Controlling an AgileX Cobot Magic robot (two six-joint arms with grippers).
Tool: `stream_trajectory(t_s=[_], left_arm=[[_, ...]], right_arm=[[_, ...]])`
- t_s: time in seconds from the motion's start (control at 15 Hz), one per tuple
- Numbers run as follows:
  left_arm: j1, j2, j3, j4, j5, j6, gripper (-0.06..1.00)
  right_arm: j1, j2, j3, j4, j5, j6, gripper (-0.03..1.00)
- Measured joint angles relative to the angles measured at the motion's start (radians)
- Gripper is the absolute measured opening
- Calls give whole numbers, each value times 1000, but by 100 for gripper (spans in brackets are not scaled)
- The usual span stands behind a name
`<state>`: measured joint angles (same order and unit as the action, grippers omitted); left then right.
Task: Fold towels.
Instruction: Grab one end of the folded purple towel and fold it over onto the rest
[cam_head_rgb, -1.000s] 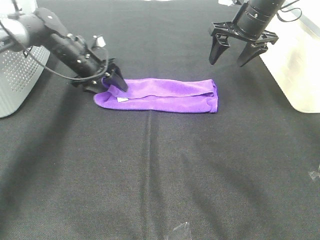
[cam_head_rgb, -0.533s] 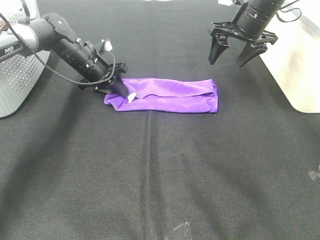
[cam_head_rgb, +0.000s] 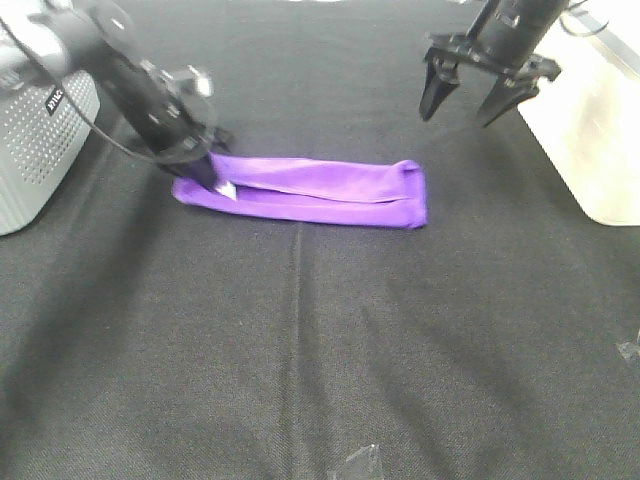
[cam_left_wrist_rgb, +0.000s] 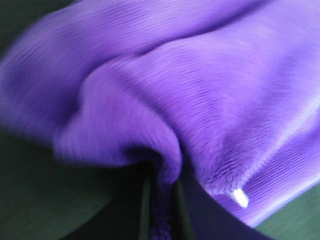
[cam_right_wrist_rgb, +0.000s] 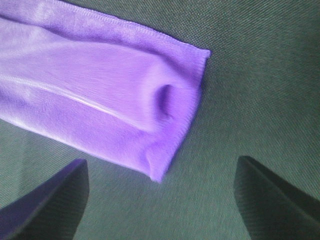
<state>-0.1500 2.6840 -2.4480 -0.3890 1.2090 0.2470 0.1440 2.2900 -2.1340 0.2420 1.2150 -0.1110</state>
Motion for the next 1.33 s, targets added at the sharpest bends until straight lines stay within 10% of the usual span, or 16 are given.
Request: stream_trajectory(t_s=[0.53, 1.33], left_arm=[[2, -141, -6, -62, 1, 65, 5], [-254, -87, -6, -188, -148, 103, 5]], right_arm=[[0, -281, 381, -19, 4, 2, 76], [0, -409, 403, -16, 5, 0, 76]])
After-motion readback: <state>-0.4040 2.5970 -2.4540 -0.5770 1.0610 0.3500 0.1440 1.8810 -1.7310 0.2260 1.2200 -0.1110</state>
